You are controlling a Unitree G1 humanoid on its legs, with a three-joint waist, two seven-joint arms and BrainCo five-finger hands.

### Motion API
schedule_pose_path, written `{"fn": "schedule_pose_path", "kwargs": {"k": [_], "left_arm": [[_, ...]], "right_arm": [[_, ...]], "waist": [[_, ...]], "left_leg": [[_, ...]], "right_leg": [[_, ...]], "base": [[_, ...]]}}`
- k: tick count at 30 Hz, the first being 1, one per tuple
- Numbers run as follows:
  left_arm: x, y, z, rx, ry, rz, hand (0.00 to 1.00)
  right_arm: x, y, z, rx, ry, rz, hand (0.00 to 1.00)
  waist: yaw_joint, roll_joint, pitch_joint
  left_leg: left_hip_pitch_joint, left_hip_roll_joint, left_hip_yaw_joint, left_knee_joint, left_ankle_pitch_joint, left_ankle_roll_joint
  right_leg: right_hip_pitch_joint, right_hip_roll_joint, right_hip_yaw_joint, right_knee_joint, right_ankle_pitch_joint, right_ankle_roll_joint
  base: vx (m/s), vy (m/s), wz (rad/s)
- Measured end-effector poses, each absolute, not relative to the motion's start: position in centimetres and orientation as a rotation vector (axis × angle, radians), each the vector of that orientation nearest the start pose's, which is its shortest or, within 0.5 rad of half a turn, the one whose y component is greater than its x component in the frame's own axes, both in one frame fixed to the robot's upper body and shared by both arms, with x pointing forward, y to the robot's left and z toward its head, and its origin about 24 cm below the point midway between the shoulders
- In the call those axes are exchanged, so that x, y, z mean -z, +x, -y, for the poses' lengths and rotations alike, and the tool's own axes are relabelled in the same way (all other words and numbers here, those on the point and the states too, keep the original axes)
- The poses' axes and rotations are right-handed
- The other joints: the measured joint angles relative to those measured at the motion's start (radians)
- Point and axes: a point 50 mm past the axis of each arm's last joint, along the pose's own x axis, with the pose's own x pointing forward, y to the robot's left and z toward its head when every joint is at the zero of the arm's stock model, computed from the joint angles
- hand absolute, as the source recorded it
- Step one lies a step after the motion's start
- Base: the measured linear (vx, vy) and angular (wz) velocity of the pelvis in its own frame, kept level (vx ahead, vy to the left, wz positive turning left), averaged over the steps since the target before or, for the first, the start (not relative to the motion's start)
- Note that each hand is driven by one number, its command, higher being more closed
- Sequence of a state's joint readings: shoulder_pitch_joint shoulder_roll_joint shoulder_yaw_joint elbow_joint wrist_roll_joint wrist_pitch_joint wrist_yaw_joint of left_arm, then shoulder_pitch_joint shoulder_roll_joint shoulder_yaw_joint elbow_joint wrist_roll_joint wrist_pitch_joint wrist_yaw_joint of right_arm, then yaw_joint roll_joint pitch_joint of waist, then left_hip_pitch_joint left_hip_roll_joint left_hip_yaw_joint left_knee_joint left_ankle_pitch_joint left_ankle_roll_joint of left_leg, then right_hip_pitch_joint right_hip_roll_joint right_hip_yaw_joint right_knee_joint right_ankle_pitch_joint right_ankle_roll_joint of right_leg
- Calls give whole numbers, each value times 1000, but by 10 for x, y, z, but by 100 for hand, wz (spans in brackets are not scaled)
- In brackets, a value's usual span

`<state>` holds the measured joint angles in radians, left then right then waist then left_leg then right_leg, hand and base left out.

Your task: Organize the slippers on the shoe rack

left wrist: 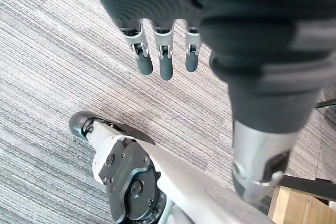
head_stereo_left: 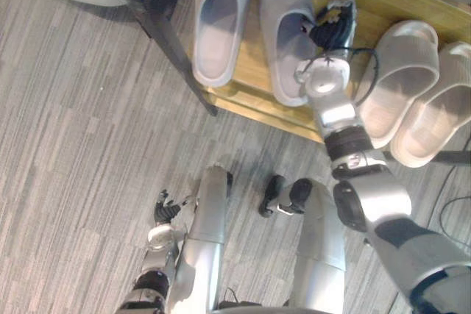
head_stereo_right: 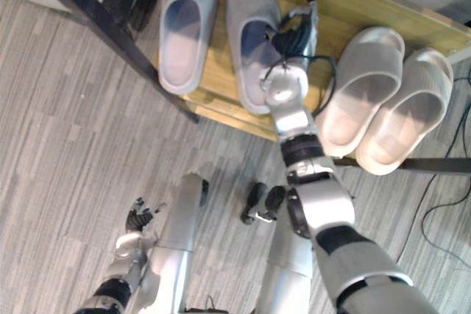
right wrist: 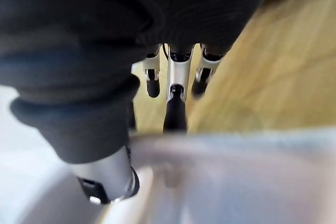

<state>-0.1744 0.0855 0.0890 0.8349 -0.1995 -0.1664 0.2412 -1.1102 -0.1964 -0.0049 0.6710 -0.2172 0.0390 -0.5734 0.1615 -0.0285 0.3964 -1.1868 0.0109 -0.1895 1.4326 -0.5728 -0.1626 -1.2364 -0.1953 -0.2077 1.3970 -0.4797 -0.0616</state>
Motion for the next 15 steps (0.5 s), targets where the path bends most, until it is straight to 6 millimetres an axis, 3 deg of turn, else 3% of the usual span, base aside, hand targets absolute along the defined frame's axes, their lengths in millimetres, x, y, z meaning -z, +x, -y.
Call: {"fn": "schedule_pose_path", "kwargs": {"k": [15], "left_arm": [[81, 235, -199, -411, -85, -507, 0]], "right_arm": [[-230, 377, 148, 432, -302, 528, 0]], "waist": [[-3, 23, -2]], "left_leg": [[43, 25, 16, -27, 2, 1]], "right_leg": [[38, 17, 2, -29, 4, -4]], "base": [[9, -5, -3]]}}
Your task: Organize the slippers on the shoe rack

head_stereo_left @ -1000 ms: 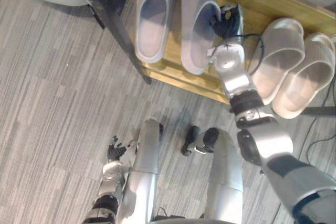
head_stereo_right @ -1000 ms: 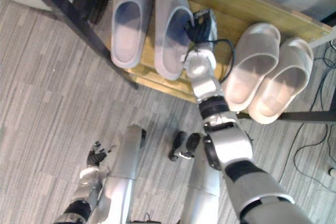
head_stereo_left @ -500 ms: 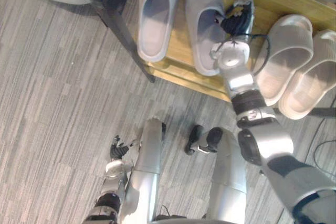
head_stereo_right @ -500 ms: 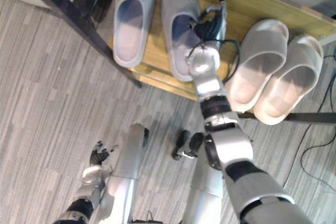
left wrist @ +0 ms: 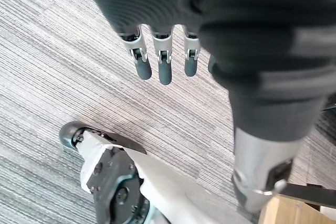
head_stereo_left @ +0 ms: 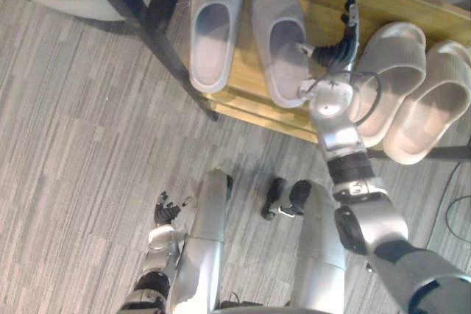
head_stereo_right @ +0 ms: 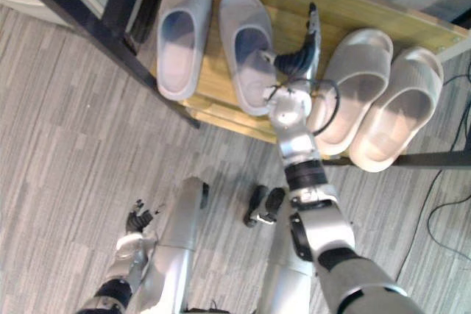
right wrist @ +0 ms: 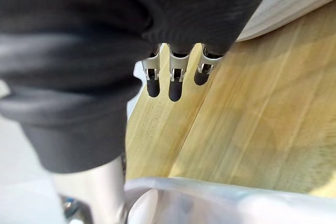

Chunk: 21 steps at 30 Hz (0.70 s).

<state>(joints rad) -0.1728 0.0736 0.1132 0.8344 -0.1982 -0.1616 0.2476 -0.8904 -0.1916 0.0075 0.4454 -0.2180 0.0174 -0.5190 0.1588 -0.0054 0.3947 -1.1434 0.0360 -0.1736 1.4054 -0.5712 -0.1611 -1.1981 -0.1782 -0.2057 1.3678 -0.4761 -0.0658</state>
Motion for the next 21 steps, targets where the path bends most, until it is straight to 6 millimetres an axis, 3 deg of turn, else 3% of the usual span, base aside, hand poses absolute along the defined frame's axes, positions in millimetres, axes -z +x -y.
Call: {"fn": "schedule_pose_path", "kwargs": {"k": [3, 11, 21], "left_arm": [[81, 234, -200, -415, -103, -508, 0], [81, 234, -201, -418, -112, -507, 0], [80, 235, -201, -407, -119, -499, 0]], "right_arm": [[-219, 370, 148, 417, -283, 534, 0], [-184, 356, 141, 296, -34, 478, 0], [-180, 354, 125, 109, 155, 474, 0]], "waist": [[-1, 0, 0], [-6, 0, 0], [-5, 0, 1]], "left_leg": [[11, 6, 1, -4, 0, 0], [25, 8, 4, -12, 0, 0], [27, 11, 9, -23, 0, 0]], "right_leg": [[12, 5, -2, -6, 0, 0], [25, 6, -1, -12, 0, 0], [27, 6, -1, -19, 0, 1]], "base": [[9, -3, -1], [0, 0, 0], [6, -1, 0]]}}
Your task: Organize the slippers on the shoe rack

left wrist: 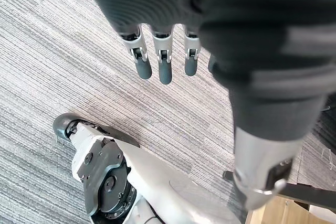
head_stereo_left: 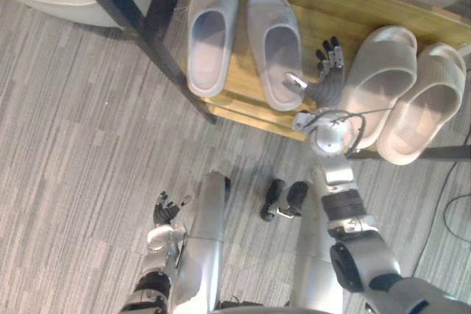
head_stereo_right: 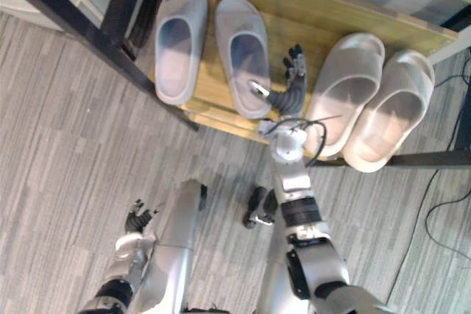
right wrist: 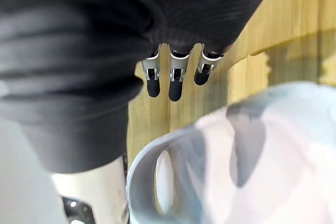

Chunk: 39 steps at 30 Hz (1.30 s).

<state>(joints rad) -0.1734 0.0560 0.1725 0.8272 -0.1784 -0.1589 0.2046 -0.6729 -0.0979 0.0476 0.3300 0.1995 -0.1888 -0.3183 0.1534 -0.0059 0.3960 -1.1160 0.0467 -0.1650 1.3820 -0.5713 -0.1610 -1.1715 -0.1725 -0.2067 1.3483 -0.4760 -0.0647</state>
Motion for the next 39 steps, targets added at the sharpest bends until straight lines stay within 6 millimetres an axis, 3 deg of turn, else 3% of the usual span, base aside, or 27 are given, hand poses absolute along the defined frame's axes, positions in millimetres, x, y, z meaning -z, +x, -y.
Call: {"fn": "schedule_pose_path", "kwargs": {"k": [8, 28, 34, 39], "left_arm": [[79, 236, -201, -400, -125, -491, 0], [75, 243, -201, -454, -119, -494, 0], [73, 247, -201, -479, -129, -497, 0], [72, 248, -201, -483, -129, -495, 0]], "right_arm": [[-174, 351, 92, -24, 273, 443, 0], [-177, 352, 74, -22, 602, 382, 0], [-170, 351, 55, -55, 651, 319, 0], [-171, 352, 54, -54, 662, 313, 0]], "waist": [[0, 0, 7], [-1, 0, 15], [-1, 1, 16], [-1, 1, 16]], "left_leg": [[0, 1, 1, -1, 0, 0], [7, 6, 3, -15, 3, -6], [26, 16, 4, -19, 3, -7], [27, 17, 4, -19, 3, -7]], "right_leg": [[0, 0, 0, -1, -1, 2], [0, 3, 0, -7, -1, 2], [21, 14, 0, -16, -1, 1], [21, 14, -1, -17, 0, 2]], "base": [[0, 0, 0], [0, 0, 0], [0, -4, -3], [-1, -2, -1]]}}
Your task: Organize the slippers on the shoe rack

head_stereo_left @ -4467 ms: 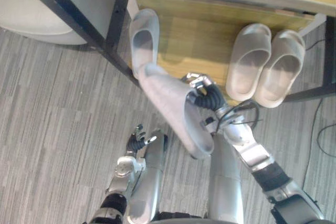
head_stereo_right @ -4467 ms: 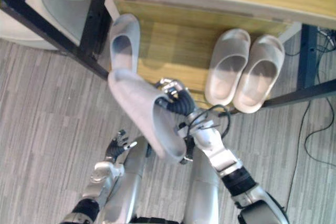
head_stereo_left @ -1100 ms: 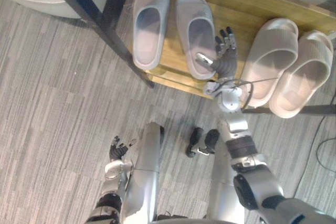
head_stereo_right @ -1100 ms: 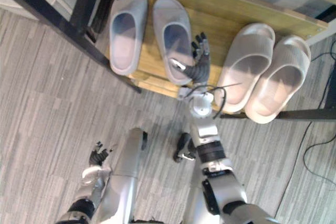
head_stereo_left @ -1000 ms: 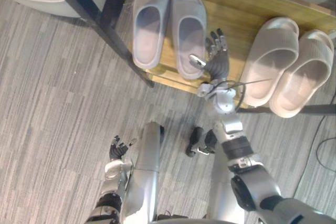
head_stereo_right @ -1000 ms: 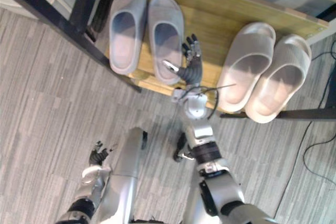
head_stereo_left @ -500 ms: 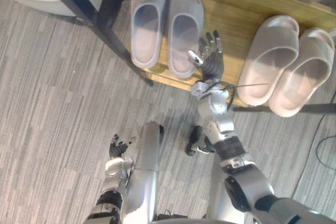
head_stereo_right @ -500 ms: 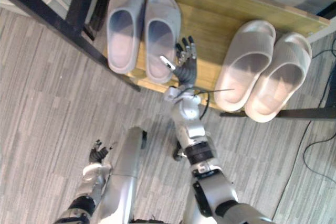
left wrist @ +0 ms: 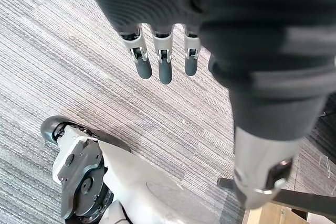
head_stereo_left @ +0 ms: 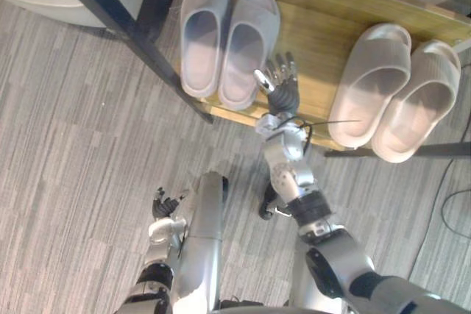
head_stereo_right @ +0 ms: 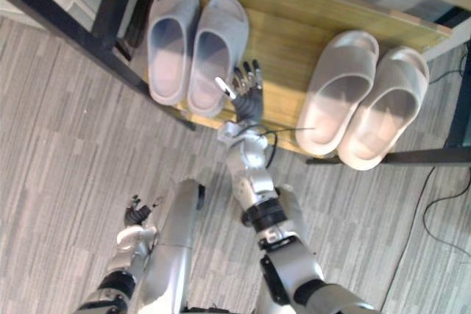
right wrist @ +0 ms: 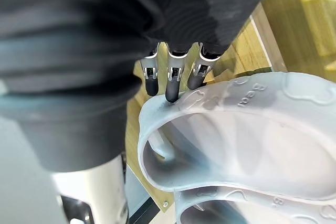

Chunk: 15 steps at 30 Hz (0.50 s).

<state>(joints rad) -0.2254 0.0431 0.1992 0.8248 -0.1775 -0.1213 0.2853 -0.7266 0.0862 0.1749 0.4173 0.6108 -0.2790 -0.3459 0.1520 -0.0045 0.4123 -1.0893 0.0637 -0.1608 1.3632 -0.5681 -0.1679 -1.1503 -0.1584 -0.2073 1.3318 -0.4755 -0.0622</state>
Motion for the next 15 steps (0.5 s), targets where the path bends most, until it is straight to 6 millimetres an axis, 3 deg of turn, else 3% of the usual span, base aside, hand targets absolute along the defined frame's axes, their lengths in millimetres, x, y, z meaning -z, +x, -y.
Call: {"fn": "schedule_pose_path", "kwargs": {"k": [10, 15], "left_arm": [[73, 247, -201, -512, -146, -500, 0], [75, 244, -200, -531, -175, -509, 0]], "right_arm": [[-171, 354, 54, -52, 615, 309, 0], [-167, 357, 63, -37, 477, 294, 0]], "waist": [[0, 0, 0], [-1, 4, 2]], "left_leg": [[4, -1, -1, -6, 4, -7], [36, -2, -11, -27, 9, -12]], "right_leg": [[2, 0, -1, -2, 1, -2], [37, 1, -11, -17, 2, -3]], "base": [[0, 0, 0], [21, -25, 5]]}}
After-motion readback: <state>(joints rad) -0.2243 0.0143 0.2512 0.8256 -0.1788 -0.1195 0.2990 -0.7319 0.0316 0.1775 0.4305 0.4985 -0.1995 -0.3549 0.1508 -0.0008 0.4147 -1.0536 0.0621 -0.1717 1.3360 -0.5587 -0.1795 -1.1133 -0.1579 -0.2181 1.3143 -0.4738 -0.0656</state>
